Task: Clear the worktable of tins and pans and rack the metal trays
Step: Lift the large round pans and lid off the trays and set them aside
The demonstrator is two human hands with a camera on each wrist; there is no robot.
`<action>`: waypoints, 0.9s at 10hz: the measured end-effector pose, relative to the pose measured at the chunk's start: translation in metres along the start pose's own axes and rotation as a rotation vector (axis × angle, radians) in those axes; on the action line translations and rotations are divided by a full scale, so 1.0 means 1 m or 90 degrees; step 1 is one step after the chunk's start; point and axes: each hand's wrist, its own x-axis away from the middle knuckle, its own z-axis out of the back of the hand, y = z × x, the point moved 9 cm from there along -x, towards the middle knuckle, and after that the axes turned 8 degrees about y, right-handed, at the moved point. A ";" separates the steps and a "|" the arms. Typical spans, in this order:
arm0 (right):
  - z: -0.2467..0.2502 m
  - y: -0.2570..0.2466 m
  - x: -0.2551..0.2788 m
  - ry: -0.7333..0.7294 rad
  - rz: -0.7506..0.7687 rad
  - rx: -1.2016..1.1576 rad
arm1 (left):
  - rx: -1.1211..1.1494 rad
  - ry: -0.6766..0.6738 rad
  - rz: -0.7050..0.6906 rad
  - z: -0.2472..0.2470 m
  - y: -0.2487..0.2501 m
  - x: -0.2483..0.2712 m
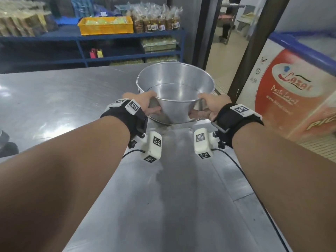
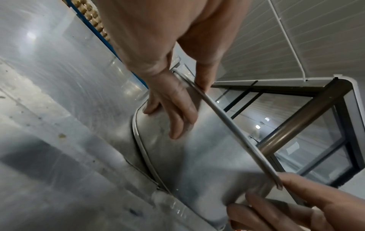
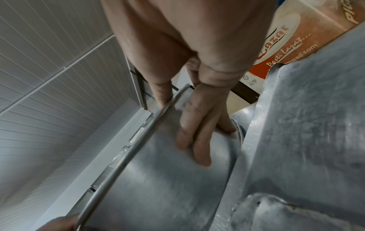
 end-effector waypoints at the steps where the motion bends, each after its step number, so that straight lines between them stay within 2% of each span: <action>1: -0.006 0.010 -0.033 -0.001 0.023 0.058 | 0.253 0.030 0.245 -0.008 -0.023 0.002; 2: -0.012 0.000 -0.001 -0.041 0.034 0.074 | 0.246 0.011 0.249 -0.006 -0.018 0.010; 3: -0.016 -0.003 0.037 -0.072 0.004 0.042 | 0.215 -0.019 0.285 -0.001 -0.015 0.025; 4: -0.017 0.000 0.052 -0.063 0.059 0.184 | 0.122 -0.063 0.262 0.004 -0.013 0.040; 5: -0.020 -0.007 0.073 -0.036 0.155 0.367 | 0.024 -0.092 0.208 0.023 -0.010 0.059; 6: -0.032 -0.019 0.115 -0.061 0.251 0.560 | -0.085 -0.086 0.127 0.056 -0.006 0.080; 7: -0.053 -0.029 0.168 -0.094 0.305 0.631 | -0.263 -0.070 0.031 0.112 0.008 0.109; 9: -0.143 -0.027 0.298 -0.241 0.445 0.776 | -0.491 -0.086 -0.029 0.236 -0.009 0.165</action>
